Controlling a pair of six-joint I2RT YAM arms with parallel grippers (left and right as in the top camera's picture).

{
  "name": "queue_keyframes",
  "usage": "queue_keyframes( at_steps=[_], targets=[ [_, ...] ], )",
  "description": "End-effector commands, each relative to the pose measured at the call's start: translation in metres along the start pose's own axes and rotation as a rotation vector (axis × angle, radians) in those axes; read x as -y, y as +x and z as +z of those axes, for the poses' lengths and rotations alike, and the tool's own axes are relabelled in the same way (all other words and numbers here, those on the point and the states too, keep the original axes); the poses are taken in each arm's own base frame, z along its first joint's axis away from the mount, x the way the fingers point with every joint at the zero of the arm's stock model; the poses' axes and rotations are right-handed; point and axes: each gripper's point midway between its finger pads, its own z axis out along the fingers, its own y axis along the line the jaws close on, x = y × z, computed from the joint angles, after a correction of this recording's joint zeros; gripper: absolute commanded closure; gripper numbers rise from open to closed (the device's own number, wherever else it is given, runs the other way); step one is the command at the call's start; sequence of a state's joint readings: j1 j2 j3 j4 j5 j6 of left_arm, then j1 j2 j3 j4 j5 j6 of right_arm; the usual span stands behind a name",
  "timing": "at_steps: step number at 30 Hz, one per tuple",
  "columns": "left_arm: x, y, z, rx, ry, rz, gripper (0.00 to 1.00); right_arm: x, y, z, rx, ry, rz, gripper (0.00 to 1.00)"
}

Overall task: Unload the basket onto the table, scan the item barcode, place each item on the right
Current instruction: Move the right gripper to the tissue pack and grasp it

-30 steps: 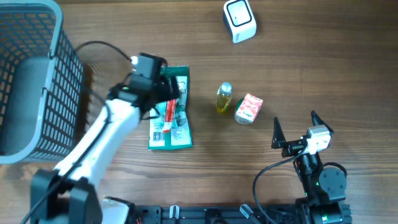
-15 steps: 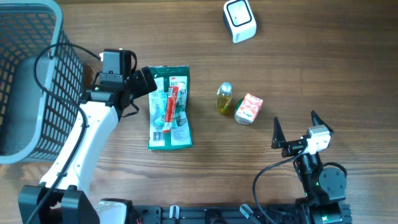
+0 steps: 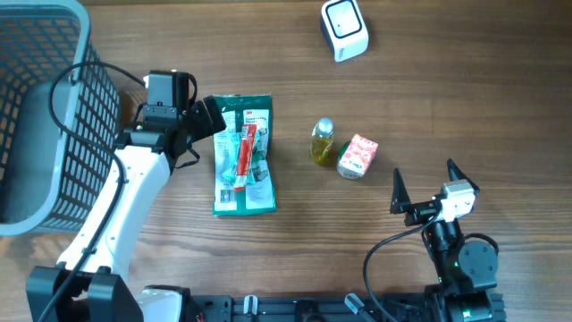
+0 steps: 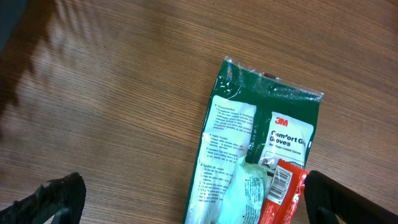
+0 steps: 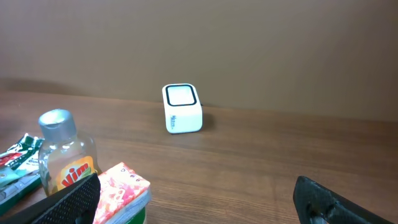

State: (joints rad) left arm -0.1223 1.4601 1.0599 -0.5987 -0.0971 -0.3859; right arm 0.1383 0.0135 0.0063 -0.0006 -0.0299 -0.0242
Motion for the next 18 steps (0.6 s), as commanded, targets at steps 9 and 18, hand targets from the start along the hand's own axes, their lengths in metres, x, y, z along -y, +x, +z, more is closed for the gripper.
queue_keyframes(
  at_steps=[9,18],
  targets=[
    [0.0,-0.007,-0.004,0.021,-0.001,0.012,0.0,-0.037,-0.009,-0.005,0.0,-0.222,0.342,0.0],
    [0.0,-0.007,-0.004,0.021,-0.001,0.012,0.0,-0.038,-0.099,-0.029,0.001,-0.238,0.275,0.0]
  ],
)
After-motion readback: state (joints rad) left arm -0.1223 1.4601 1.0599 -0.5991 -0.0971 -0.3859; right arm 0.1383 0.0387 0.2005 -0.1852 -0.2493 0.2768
